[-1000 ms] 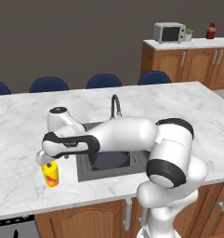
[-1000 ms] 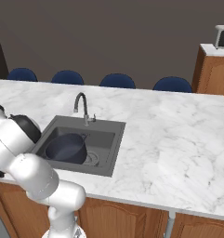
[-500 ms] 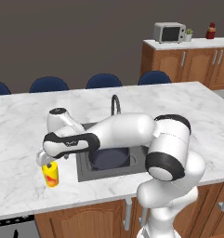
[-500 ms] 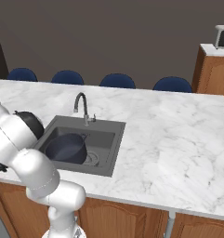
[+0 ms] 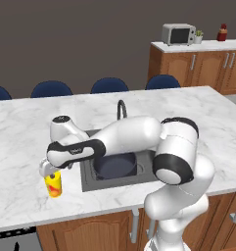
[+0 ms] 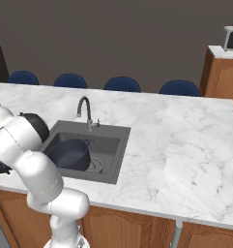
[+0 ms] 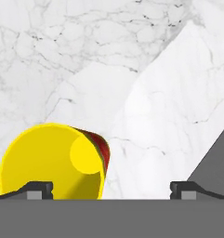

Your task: Pick the cup and pot and place them in the sink. Then turn on the water.

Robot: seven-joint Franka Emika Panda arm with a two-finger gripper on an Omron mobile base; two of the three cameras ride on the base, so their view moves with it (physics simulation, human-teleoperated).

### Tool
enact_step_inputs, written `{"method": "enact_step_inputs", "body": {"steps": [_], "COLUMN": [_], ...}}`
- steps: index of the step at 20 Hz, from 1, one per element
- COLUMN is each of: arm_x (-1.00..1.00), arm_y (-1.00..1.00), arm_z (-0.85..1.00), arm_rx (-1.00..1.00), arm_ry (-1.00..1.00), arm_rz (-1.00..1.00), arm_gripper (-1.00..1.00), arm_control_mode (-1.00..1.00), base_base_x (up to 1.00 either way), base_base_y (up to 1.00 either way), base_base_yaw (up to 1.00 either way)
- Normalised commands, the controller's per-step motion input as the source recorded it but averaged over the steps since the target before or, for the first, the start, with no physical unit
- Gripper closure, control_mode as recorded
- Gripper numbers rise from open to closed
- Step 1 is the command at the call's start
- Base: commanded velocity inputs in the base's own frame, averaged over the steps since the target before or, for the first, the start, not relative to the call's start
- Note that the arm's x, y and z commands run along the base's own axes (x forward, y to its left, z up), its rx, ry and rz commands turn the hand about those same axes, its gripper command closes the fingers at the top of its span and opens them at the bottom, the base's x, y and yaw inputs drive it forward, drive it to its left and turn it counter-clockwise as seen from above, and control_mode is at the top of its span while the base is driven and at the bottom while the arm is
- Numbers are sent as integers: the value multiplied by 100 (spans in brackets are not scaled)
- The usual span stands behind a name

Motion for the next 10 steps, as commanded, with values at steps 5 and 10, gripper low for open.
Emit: {"method": "enact_step_inputs", "body": {"steps": [5,10], "arm_x": [4,3], "arm_y": [1,1], "arm_z": [-13,-12], "arm_rx": [0,0], "arm_ry": [0,0], "arm_rz": [2,1], "arm_gripper": [-100,-100], "arm_control_mode": [-100,-100], "base_base_x": [0,0], "base_base_y": [0,0], "base_base_yaw": [0,0]}}
